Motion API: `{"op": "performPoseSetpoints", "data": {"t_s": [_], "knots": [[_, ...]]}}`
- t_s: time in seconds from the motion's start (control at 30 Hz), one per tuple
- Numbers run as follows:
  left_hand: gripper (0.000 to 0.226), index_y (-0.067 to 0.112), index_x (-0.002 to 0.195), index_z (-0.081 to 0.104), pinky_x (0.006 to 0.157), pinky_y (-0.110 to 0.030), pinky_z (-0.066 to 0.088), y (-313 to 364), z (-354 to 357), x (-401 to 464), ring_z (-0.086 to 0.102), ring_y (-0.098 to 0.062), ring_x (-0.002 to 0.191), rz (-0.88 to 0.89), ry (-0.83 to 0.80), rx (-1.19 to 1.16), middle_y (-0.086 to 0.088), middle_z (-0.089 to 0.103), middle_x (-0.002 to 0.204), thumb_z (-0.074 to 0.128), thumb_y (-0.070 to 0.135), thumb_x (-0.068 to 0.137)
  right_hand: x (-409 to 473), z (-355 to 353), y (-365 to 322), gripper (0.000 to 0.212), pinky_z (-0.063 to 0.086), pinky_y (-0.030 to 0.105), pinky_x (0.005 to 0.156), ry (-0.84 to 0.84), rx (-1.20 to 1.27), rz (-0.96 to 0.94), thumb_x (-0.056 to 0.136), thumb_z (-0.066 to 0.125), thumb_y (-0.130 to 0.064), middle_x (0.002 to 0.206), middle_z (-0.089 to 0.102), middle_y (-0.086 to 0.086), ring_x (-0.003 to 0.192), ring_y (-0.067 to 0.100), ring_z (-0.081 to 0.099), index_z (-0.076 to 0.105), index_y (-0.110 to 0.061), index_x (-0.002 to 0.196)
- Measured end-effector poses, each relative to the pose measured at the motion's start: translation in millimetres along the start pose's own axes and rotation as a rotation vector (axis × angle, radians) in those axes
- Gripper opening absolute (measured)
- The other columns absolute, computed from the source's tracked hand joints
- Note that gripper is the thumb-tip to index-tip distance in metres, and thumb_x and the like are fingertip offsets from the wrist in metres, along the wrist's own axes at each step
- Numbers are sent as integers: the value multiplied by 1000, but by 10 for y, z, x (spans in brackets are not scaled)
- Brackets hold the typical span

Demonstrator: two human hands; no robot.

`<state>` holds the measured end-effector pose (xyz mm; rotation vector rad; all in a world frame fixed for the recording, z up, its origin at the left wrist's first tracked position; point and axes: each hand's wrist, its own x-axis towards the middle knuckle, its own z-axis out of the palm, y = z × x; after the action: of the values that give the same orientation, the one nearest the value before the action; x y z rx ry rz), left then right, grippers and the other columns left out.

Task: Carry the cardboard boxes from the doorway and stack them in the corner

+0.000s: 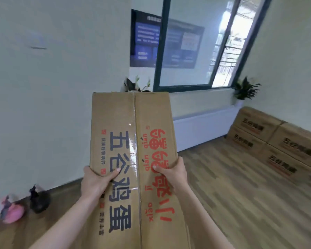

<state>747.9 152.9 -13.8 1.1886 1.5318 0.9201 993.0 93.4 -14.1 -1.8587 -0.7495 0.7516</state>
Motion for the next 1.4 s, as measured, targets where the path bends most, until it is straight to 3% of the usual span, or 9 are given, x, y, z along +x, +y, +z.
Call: {"op": "performPoseSetpoints", "data": {"t_s": [0.17,0.3,0.47,0.73,0.87,1.03,1.27,1.4], "knots": [[94,19,113,46,89,-52,56,182,2296,-410,66,-30,96,14,-262,110,-2,65,104,94,60,43,510,-1995,1033,91,59,46,91,262,23,158,35,91,-65,104,67,-13,97,11,69,47,-32,107],[94,18,113,47,70,-39,54,462,4083,-903,64,-23,82,-6,-432,178,-4,66,102,95,59,43,911,-3588,1656,98,59,47,89,412,22,293,30,90,-70,105,67,-11,99,15,69,47,-29,108],[89,14,117,43,84,-53,58,878,5935,-1639,67,-30,92,15,-636,236,-9,64,107,95,48,53,1180,-5368,2136,112,57,51,93,600,8,382,21,83,-77,114,65,-5,112,23,65,46,-26,114],[90,17,120,40,90,-55,55,1432,8292,-2258,64,-32,103,141,-804,280,-9,61,116,93,52,56,1874,-7303,2733,122,56,56,95,801,83,398,21,83,-79,122,65,-1,116,27,65,44,-25,122],[99,22,118,39,91,-57,55,1697,9623,-2336,64,-32,105,176,-873,289,-8,63,119,92,62,45,2523,-8218,3043,119,56,56,94,860,126,397,22,84,-77,121,65,-2,114,26,66,43,-27,121],[99,15,131,40,97,-54,52,2254,11340,-2505,61,-35,117,223,-938,309,-11,60,131,92,55,57,3417,-9495,3223,109,57,55,95,923,175,429,30,91,-68,118,65,-2,109,24,67,43,-27,118],[94,13,131,40,94,-49,51,2962,13314,-2807,59,-32,117,310,-996,314,-11,58,131,91,52,62,4489,-11100,3472,111,56,57,95,1004,206,419,28,88,-71,116,64,-3,111,24,65,42,-27,119],[94,17,126,41,94,-49,54,3215,14573,-2866,62,-32,115,341,-995,310,-9,61,129,92,56,57,5293,-12036,3812,95,58,55,94,1006,231,381,48,97,-56,116,65,-1,108,23,67,44,-24,119]]}}
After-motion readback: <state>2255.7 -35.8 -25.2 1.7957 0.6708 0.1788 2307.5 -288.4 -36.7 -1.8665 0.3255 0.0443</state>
